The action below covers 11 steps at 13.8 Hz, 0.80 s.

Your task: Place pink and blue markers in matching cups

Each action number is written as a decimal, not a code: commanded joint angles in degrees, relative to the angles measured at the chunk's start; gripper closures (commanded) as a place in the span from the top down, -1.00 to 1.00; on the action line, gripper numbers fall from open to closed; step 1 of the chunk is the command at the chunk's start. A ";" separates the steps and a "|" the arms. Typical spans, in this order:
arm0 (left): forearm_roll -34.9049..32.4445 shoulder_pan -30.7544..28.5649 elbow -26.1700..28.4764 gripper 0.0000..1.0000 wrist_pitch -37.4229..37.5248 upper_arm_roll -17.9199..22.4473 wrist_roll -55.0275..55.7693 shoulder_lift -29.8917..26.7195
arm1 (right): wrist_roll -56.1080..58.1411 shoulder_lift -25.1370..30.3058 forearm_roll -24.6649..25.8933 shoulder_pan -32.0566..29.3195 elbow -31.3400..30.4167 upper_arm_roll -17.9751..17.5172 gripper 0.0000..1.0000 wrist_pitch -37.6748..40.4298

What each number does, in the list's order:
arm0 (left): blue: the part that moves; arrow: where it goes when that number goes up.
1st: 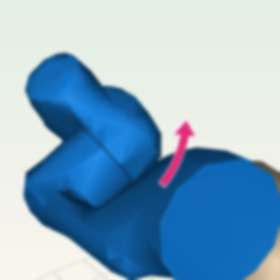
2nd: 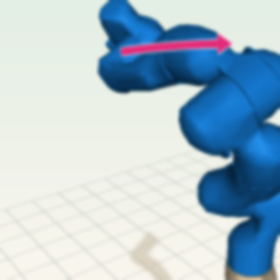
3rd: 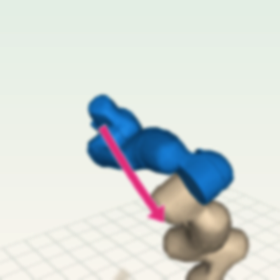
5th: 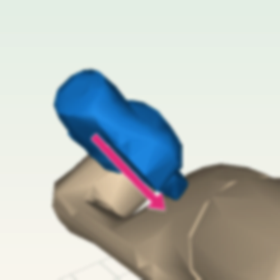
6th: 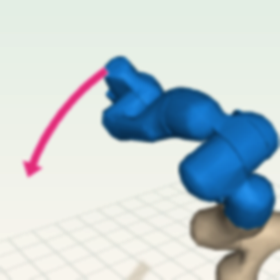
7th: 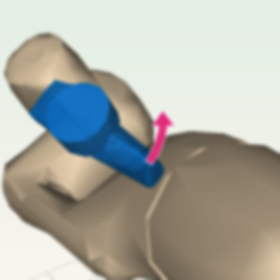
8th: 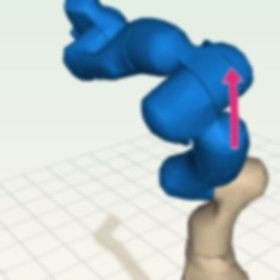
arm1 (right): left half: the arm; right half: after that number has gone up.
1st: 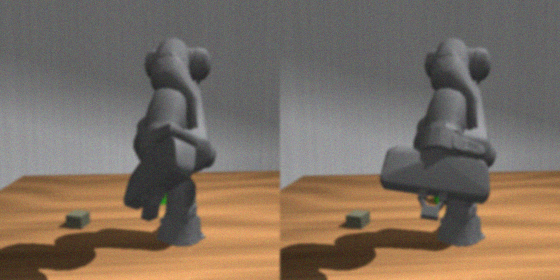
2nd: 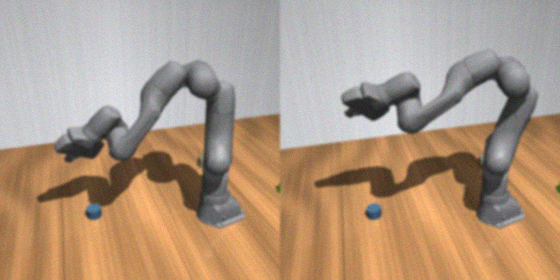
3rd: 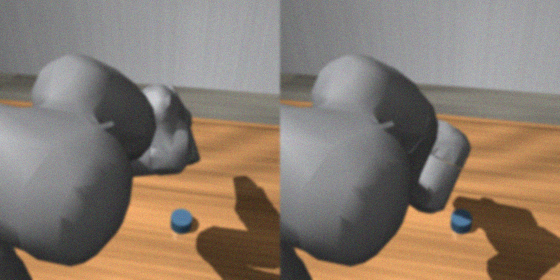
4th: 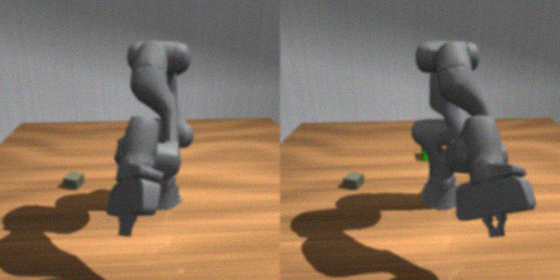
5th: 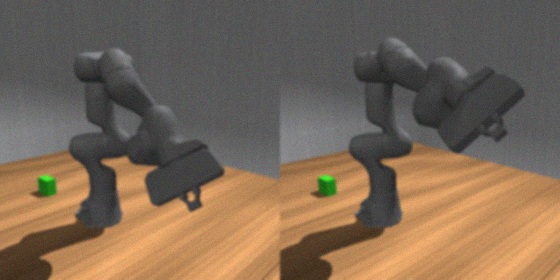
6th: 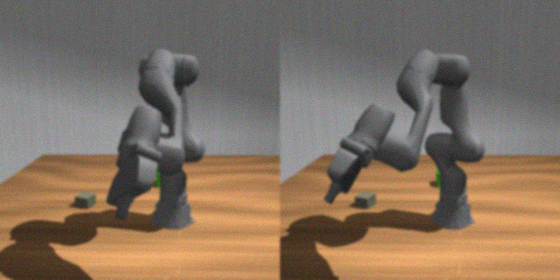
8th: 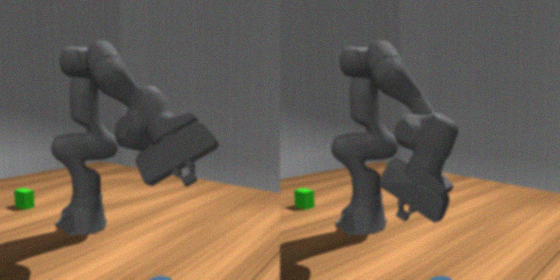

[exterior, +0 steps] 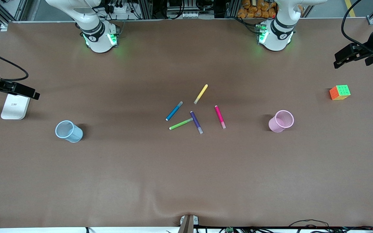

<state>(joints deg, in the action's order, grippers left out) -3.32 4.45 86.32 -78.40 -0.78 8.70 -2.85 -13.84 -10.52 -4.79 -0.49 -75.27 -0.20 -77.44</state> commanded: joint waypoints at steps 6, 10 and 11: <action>0.33 -0.40 -0.10 1.00 1.84 0.25 -1.32 -1.54 | 6.36 4.97 1.09 -1.36 -7.95 -1.56 1.00 -3.32; 0.16 -0.49 0.07 1.00 1.84 0.34 -1.32 -2.24 | 8.46 11.84 1.01 -1.53 -18.95 -1.21 1.00 -11.15; 0.16 -0.58 0.07 1.00 1.84 0.34 -1.32 -2.24 | 10.04 11.84 1.01 -1.62 -19.39 -1.12 1.00 -11.16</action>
<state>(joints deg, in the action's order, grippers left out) -3.32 4.26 86.25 -77.40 -0.54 8.63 -3.68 -6.73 -2.61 -4.29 -0.58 -89.22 -0.47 -86.52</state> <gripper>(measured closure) 0.000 0.000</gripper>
